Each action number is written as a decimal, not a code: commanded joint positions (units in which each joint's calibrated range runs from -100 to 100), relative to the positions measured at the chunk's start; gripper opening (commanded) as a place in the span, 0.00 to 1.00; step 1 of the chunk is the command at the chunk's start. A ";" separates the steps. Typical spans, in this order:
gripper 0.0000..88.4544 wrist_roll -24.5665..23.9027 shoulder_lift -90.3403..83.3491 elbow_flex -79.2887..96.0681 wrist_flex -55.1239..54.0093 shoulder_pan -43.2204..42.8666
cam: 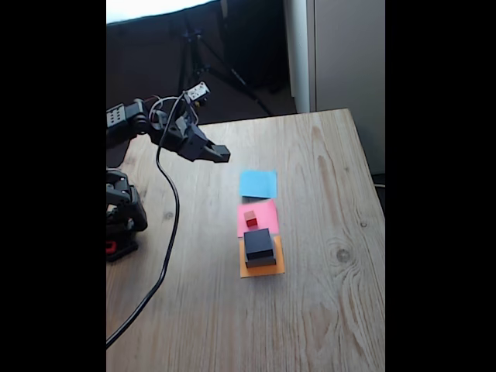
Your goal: Tower of hanoi
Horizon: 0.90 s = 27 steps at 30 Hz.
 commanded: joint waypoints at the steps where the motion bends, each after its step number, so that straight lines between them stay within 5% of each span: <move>1: 0.04 1.04 2.23 9.28 -19.43 -1.12; 10: 0.04 1.04 13.36 24.37 -47.59 -3.30; 27: 0.03 -0.13 32.81 24.00 -65.88 -4.30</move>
